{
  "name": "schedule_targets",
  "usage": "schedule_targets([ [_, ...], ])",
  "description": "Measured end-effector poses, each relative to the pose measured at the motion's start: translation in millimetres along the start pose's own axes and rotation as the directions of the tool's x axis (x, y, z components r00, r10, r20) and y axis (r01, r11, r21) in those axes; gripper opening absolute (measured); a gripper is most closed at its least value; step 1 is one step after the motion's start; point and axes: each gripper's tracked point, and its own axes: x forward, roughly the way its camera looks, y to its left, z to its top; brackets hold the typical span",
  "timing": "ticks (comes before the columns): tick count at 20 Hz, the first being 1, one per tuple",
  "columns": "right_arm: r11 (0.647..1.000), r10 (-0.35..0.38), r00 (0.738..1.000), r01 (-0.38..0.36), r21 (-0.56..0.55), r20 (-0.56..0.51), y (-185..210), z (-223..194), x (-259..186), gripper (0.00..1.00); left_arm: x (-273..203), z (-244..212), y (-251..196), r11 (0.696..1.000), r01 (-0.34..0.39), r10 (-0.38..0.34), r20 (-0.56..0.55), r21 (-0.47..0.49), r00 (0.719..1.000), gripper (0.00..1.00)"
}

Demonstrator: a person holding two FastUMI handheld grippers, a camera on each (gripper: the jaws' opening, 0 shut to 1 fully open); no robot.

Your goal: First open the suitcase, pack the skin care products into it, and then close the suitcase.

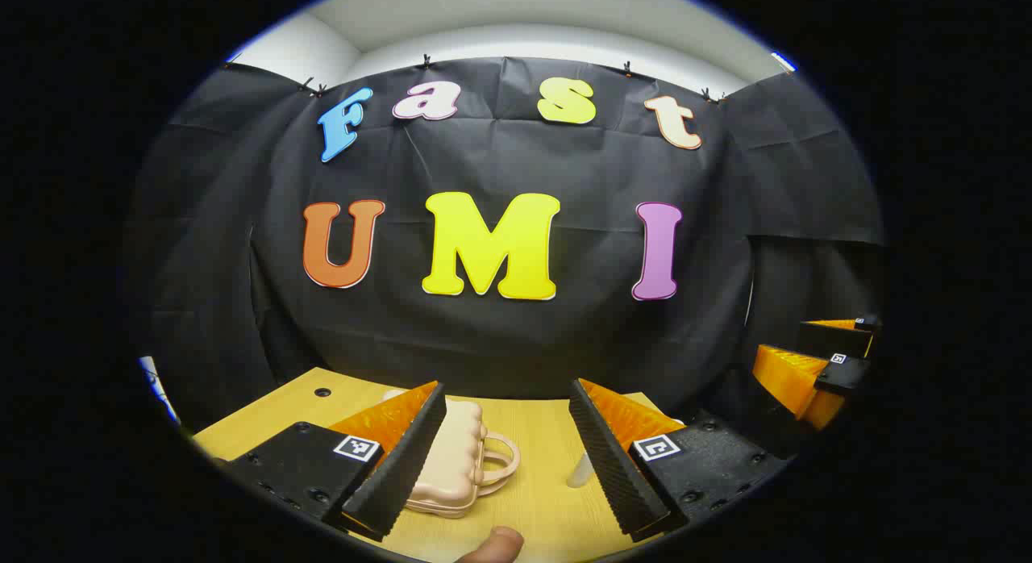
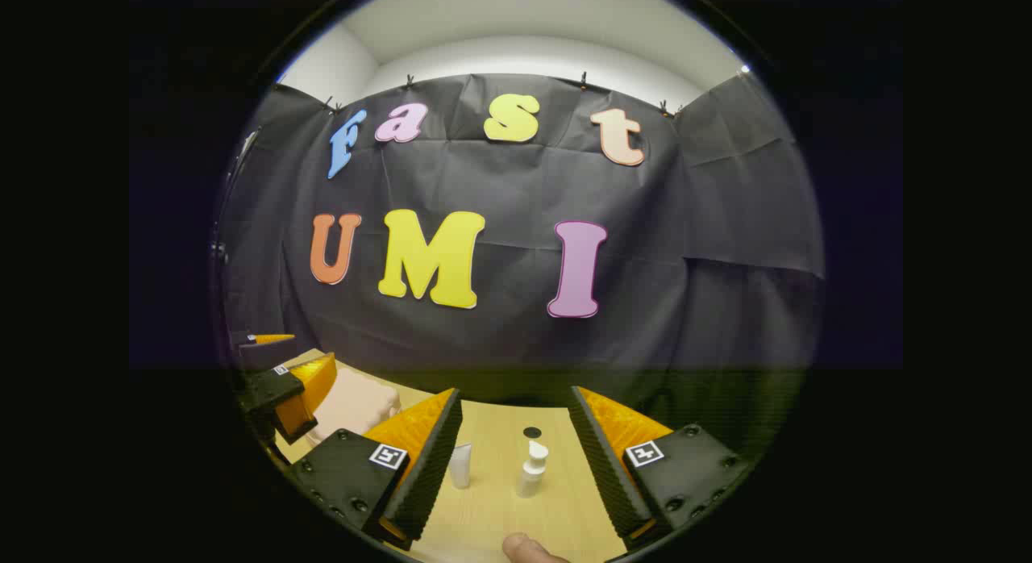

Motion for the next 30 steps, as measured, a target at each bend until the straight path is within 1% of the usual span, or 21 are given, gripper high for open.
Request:
schedule_targets([
  [3,1.0,0.002,1.0,-0.002,-0.003,-0.005,-1.3,-3.7,3.6,0.8,2.0,-5.4,-2.2,1.0,0.008,-0.008,-0.012,0.0,1.0,0.98],
  [9,1.0,0.015,1.0,-0.015,-0.003,-0.002,-2.6,-4.0,11.2,0.8,7.6,-11.7,-2.6,1.0,-0.005,0.005,-0.03,-0.001,1.0,0.98],
  [15,1.0,0.01,1.0,-0.01,-0.005,-0.017,-11.8,-10.5,20.8,0.8,21.8,-19.7,-3.1,1.0,-0.017,0.018,-0.044,0.014,0.999,0.98],
  [17,1.0,0.001,1.0,-0.001,-0.006,-0.024,-18.6,-14.3,20.9,0.8,30.5,-27.2,3.7,0.998,-0.035,0.037,-0.036,0.054,0.999,0.99],
  [20,0.999,-0.032,0.999,0.032,-0.026,-0.034,-39.0,-22.2,18.3,0.8,45.2,-61.2,13.5,0.985,-0.048,0.058,-0.062,0.163,0.996,0.98],
  [21,0.999,-0.046,0.998,0.045,-0.031,-0.043,-47.4,-27.6,16.5,0.8,50.3,-76.3,16.1,0.979,-0.044,0.061,-0.082,0.201,0.995,0.98],
  [24,0.996,-0.086,0.993,0.084,-0.035,-0.078,-74.5,-45.0,9.8,0.8,60.7,-126.1,23.8,0.961,-0.034,0.084,-0.173,0.275,0.981,1.0],
  [25,0.995,-0.099,0.991,0.097,-0.033,-0.091,-84.1,-51.1,8.4,0.8,63.3,-140.6,24.1,0.948,-0.034,0.101,-0.199,0.316,0.975,1.0],
  [26,0.994,-0.111,0.988,0.108,-0.03,-0.103,-93.4,-56.9,7.1,0.8,67.6,-149.6,25.8,0.927,-0.03,0.113,-0.204,0.373,0.972,0.99],
  [27,0.992,-0.125,0.986,0.123,-0.027,-0.114,-102.7,-62.4,5.9,0.8,72.3,-157.1,30.2,0.9,-0.025,0.124,-0.2,0.436,0.972,0.98],
  [28,0.991,-0.137,0.983,0.135,-0.022,-0.122,-111.7,-67.6,5.2,0.8,76.1,-161.8,30.2,0.864,-0.012,0.126,-0.194,0.503,0.973,0.98],
  [29,0.99,-0.143,0.981,0.142,-0.016,-0.133,-118.8,-73.2,3.9,0.8,80.3,-166.3,30.5,0.819,0.004,0.124,-0.184,0.574,0.975,0.98],
  [30,0.989,-0.145,0.978,0.144,-0.014,-0.149,-123.8,-79.8,5.3,0.8,87.0,-172.8,30.0,0.767,0.021,0.126,-0.181,0.642,0.975,0.98],
])
